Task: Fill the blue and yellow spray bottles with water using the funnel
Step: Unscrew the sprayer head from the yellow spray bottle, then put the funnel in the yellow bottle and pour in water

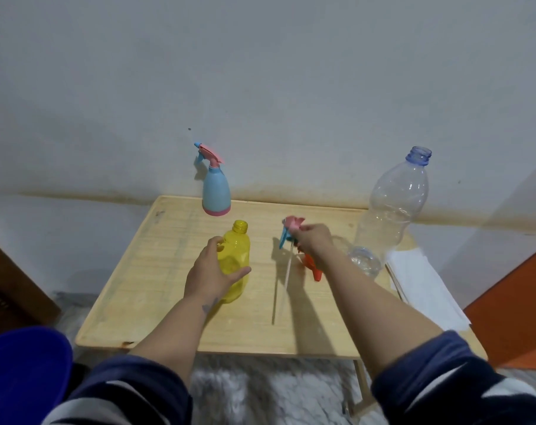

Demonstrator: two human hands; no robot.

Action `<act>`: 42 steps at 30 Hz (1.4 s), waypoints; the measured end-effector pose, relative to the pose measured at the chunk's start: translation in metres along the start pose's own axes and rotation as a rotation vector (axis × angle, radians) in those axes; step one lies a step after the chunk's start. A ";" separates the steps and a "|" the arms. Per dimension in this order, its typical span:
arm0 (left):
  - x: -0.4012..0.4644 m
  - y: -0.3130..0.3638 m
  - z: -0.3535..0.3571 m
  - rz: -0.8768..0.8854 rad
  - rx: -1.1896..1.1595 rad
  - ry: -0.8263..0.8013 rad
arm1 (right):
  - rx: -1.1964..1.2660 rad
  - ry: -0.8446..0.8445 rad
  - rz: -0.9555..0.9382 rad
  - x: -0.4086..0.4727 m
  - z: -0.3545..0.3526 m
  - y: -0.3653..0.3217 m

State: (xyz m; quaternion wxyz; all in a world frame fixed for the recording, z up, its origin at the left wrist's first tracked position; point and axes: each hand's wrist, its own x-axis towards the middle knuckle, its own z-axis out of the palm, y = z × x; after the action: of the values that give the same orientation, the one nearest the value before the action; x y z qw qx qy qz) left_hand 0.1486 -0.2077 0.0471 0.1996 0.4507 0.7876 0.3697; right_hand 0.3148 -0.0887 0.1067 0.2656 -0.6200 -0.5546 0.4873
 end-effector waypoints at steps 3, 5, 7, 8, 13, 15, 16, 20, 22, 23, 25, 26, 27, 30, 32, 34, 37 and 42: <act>0.003 -0.004 0.004 -0.004 -0.012 -0.003 | -0.027 -0.025 0.060 0.004 0.021 0.029; 0.003 -0.007 0.007 -0.007 -0.023 -0.011 | -0.045 -0.034 0.095 0.009 0.033 0.042; 0.001 -0.012 0.011 -0.011 -0.048 -0.010 | -0.065 -0.037 0.112 0.014 0.040 0.048; 0.001 -0.014 0.013 -0.013 -0.066 -0.007 | -0.075 -0.031 0.111 0.016 0.042 0.049; 0.001 -0.021 0.018 -0.007 -0.119 0.001 | -0.092 0.046 0.098 0.023 0.046 0.054; 0.000 -0.022 0.019 0.004 -0.132 0.005 | -0.089 0.064 0.101 0.025 0.047 0.057; 0.000 -0.022 0.019 0.008 -0.134 0.007 | -0.094 0.067 0.105 0.025 0.048 0.058; -0.001 -0.025 0.021 0.019 -0.132 0.011 | -0.101 0.086 0.087 0.023 0.048 0.061; -0.001 -0.028 0.022 0.028 -0.133 0.012 | -0.107 0.147 0.045 0.017 0.046 0.064; -0.001 -0.029 0.022 0.030 -0.132 0.010 | -0.102 0.194 0.018 0.014 0.044 0.065; -0.002 -0.030 0.022 0.035 -0.130 0.008 | -0.180 0.345 -0.022 0.006 0.040 0.070; -0.002 -0.030 0.023 0.038 -0.130 0.009 | -0.257 0.424 -0.017 0.003 0.038 0.073; -0.002 -0.030 0.023 0.041 -0.131 0.009 | -0.317 0.490 0.004 0.000 0.036 0.075; -0.003 -0.030 0.023 0.045 -0.134 0.009 | -0.327 0.543 0.084 0.000 0.032 0.077; -0.003 -0.032 0.023 0.050 -0.146 0.007 | -0.272 0.490 0.117 0.005 0.033 0.077; -0.003 -0.033 0.023 0.050 -0.159 0.002 | -0.230 0.465 0.135 0.013 0.033 0.077; -0.004 -0.034 0.023 0.048 -0.177 0.000 | -0.231 0.461 0.128 0.021 0.033 0.076; -0.003 -0.037 0.023 0.054 -0.191 -0.010 | -0.132 0.446 0.078 0.017 0.028 0.072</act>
State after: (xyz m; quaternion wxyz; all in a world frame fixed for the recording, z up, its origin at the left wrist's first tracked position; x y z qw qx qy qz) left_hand 0.1444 -0.2130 0.0042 0.2355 0.4524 0.7355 0.4461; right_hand 0.3188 -0.0960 0.0277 0.3214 -0.7494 -0.4885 0.3107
